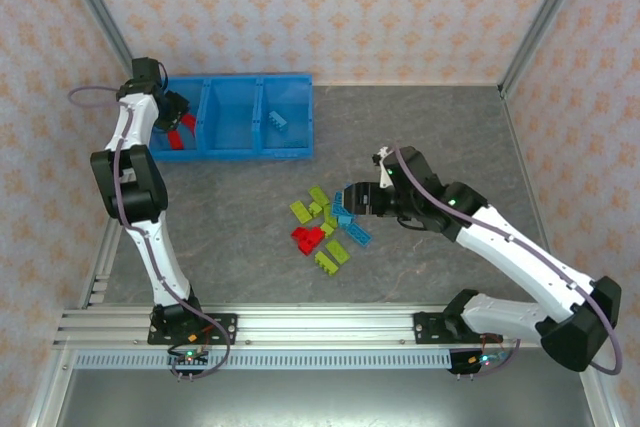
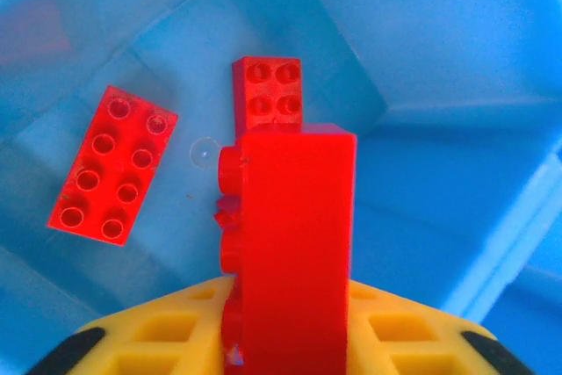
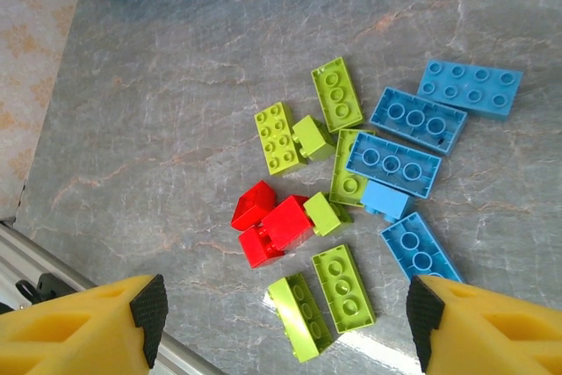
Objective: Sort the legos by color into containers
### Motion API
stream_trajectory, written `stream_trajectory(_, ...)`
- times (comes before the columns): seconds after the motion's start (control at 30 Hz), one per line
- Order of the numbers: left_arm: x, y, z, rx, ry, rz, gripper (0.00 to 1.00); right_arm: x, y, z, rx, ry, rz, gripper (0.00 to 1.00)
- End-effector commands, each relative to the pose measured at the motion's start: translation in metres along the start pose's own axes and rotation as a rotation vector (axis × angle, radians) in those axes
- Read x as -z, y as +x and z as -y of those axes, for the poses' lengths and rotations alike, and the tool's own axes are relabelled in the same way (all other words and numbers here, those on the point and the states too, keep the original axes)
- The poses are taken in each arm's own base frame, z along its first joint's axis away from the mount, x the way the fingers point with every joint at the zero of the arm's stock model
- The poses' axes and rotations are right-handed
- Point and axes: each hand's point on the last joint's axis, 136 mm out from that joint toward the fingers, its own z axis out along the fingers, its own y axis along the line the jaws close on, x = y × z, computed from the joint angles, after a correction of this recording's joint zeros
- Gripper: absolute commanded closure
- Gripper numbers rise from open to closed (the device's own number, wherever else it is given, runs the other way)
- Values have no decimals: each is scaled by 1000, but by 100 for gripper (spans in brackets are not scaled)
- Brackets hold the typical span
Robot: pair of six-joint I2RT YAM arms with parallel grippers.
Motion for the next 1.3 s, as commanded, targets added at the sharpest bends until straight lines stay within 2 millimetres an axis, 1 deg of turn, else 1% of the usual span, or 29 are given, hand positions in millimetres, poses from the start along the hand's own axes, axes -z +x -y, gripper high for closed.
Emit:
stream_trajectory(0.0,26,0,5,18,17,-28,63,16,-5,9,-5,41,60,26)
stream_trajectory(0.1,44,1,12,27,60,-4,60,16,-5,17,-19,72,77,25)
stream_trajectory(0.17,62,7,19,23,94,9,59,15,-7,22,-31,97,91,25)
stream_trajectory(0.23,86,21,28,10,149,22,58,12,-11,31,-57,142,122,24)
stream_trajectory(0.27,103,29,35,-2,190,38,58,11,-13,35,-68,160,134,24)
stream_trajectory(0.33,132,52,45,-36,261,72,58,6,-14,44,-89,191,143,23)
stream_trajectory(0.37,146,65,50,-64,287,88,58,3,-14,47,-97,201,142,23)
stream_trajectory(0.43,174,102,60,-163,329,113,58,-5,-11,55,-108,222,124,22)
stream_trajectory(0.47,184,121,64,-214,342,114,58,-10,-8,59,-109,231,112,22)
stream_trajectory(0.57,214,188,76,-452,363,99,57,-28,5,77,-117,279,48,22)
stream_trajectory(0.6,223,211,77,-553,353,99,56,-34,11,83,-115,298,19,22)
stream_trajectory(0.67,236,252,75,-778,332,86,54,-45,23,93,-101,337,-39,22)
stream_trajectory(0.7,241,271,71,-887,314,68,52,-51,29,98,-93,354,-72,22)
stream_trajectory(0.77,246,299,60,-1069,288,28,48,-61,40,103,-79,370,-133,22)
stream_trajectory(0.8,247,308,53,-1154,273,13,44,-67,48,105,-74,371,-174,23)
stream_trajectory(0.87,248,310,38,-1261,235,7,40,-79,64,104,-62,337,-247,24)
stream_trajectory(0.93,251,310,26,-1347,232,14,38,-90,80,97,-40,281,-323,24)
stream_trajectory(0.97,254,311,22,-1384,252,19,37,-94,87,94,-25,263,-361,25)
stream_trajectory(1.07,259,327,11,-1469,366,3,30,-106,103,90,21,260,-441,25)
stream_trajectory(1.17,257,337,5,-1484,440,2,24,-117,106,96,31,306,-458,26)
stream_trajectory(1.27,251,338,-4,-1499,412,-15,18,-125,104,106,55,380,-459,31)
